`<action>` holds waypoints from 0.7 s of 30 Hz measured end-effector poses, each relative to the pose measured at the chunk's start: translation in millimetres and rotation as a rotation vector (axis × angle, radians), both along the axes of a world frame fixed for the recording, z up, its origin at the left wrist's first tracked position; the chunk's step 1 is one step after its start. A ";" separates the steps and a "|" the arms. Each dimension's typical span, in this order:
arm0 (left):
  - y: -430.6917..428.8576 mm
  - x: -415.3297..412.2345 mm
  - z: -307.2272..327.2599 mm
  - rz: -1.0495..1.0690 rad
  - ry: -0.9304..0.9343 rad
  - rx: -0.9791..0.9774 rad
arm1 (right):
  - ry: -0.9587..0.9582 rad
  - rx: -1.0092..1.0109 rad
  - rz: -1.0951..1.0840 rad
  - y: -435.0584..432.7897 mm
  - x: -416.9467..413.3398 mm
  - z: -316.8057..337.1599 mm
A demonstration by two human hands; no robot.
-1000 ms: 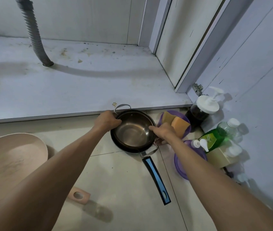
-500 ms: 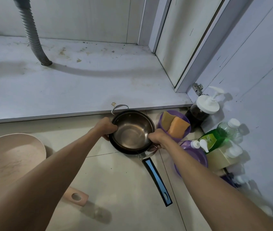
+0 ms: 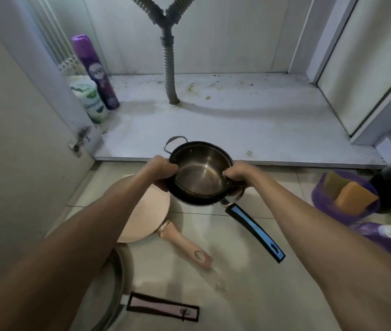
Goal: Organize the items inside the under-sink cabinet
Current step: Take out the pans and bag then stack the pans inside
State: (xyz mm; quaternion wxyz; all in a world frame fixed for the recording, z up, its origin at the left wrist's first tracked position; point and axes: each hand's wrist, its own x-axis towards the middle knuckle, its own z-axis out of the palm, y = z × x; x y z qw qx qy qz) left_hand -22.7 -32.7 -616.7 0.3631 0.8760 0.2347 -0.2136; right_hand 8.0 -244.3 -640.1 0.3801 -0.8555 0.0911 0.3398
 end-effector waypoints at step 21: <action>157.6 -106.5 -65.8 0.429 -0.065 0.083 | -0.224 -0.134 0.321 187.5 -17.1 -58.6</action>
